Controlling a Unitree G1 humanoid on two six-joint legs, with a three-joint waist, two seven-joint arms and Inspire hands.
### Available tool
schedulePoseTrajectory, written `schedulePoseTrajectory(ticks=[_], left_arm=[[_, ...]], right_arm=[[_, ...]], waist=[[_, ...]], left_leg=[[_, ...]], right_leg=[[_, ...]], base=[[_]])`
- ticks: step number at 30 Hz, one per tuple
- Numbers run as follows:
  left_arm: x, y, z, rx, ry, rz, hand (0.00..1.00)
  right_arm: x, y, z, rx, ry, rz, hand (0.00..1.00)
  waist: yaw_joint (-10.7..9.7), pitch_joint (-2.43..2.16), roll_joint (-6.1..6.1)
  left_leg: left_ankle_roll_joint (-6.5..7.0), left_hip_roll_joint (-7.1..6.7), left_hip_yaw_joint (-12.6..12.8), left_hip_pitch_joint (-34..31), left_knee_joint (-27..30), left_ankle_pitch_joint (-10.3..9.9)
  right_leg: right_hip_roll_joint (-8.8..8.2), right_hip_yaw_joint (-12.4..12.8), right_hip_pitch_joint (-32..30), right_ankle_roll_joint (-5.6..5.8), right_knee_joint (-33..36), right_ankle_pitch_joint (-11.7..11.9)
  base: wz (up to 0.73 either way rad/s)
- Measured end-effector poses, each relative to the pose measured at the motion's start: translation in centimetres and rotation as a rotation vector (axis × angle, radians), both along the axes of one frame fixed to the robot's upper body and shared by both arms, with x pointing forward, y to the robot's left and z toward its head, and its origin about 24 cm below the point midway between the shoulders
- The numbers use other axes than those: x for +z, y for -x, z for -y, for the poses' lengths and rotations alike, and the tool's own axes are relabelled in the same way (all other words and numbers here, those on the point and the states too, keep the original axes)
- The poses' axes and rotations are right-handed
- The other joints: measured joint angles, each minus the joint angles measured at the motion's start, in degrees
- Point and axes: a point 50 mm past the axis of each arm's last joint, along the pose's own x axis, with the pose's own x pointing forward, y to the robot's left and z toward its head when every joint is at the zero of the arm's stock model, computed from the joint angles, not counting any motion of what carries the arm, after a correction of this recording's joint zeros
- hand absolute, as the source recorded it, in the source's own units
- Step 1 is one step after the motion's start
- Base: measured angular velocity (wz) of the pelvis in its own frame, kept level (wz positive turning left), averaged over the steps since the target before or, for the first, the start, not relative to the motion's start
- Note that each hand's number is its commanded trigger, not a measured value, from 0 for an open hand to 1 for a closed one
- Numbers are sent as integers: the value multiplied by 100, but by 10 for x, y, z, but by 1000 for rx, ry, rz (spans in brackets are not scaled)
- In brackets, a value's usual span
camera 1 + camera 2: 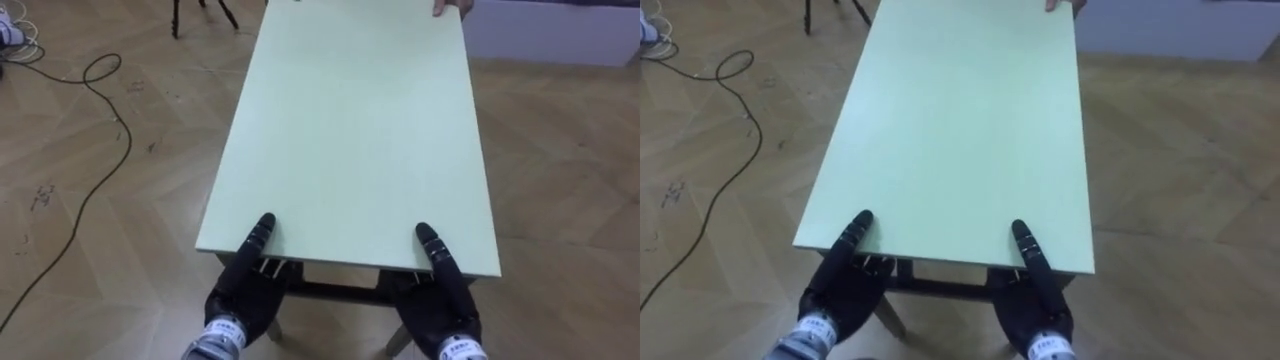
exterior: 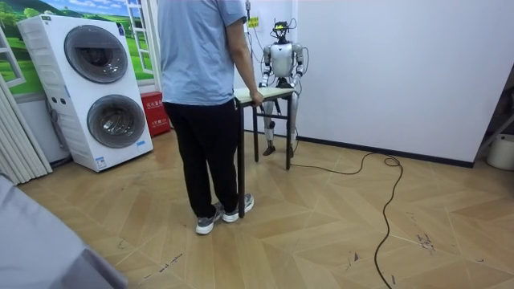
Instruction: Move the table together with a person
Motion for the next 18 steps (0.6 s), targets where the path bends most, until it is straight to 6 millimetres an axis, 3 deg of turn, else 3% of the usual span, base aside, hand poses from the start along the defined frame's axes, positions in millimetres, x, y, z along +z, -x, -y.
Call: schedulePoseTrajectory(ticks=[6,9,18], left_arm=[[3,-1,-7,-2,-31,15,100],[2,0,-6,-4,-26,12,100],[2,0,-3,-4,-16,10,100]], right_arm=[[-2,0,-3,15,-11,17,100],[-3,-1,0,17,-3,21,100],[-3,-1,3,16,2,27,100]], waist=[[75,-2,-5],[89,0,-6],[23,7,11]], left_leg=[[-72,122,-65,-162,17,45],[-88,111,-283,-179,25,57],[-111,114,-491,-215,18,71]], right_leg=[[159,-34,-16,-87,-308,150],[189,-41,5,-112,-361,169],[223,-161,97,-127,-487,190]], base=[[-1],[-3],[6]])
